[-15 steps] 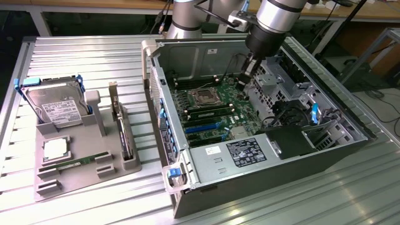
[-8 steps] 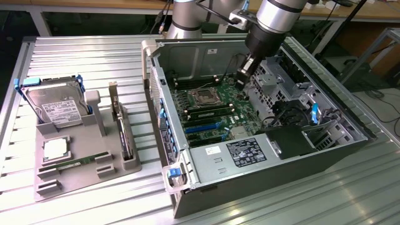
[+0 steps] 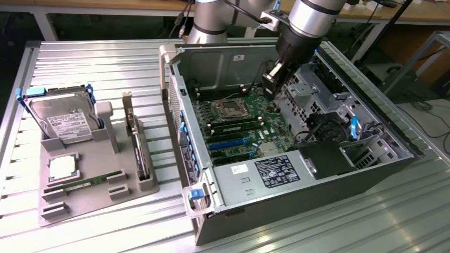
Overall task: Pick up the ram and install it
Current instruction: 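Press down the ram until it locks into place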
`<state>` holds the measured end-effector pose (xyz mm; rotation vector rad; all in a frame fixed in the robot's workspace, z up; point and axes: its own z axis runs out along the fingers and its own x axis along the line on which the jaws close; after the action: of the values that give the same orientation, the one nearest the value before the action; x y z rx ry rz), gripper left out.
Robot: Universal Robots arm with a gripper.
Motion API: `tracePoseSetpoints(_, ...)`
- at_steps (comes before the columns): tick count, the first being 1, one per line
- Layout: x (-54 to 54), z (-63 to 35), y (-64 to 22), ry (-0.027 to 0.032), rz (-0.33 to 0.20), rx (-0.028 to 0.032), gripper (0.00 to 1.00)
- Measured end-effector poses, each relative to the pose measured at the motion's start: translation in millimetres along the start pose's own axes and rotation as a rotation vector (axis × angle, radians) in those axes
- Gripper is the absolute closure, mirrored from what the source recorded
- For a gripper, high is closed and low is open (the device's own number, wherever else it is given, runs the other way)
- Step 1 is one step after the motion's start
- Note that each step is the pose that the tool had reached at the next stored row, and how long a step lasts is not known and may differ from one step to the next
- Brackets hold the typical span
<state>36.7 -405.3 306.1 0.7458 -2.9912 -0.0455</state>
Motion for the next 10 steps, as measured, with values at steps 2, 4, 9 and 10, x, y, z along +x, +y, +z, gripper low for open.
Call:
tracePoseSetpoints(2,0.0,0.0,0.0,-0.0014,0.033,-0.0017,0.89)
tracePoseSetpoints(4,0.0,0.0,0.0,-0.0033,0.078,-0.0039,0.89)
tracePoseSetpoints(9,0.0,0.0,0.0,-0.0089,0.207,-0.0103,0.89)
tracePoseSetpoints(10,0.0,0.0,0.0,-0.01,0.234,-0.0116,0.89)
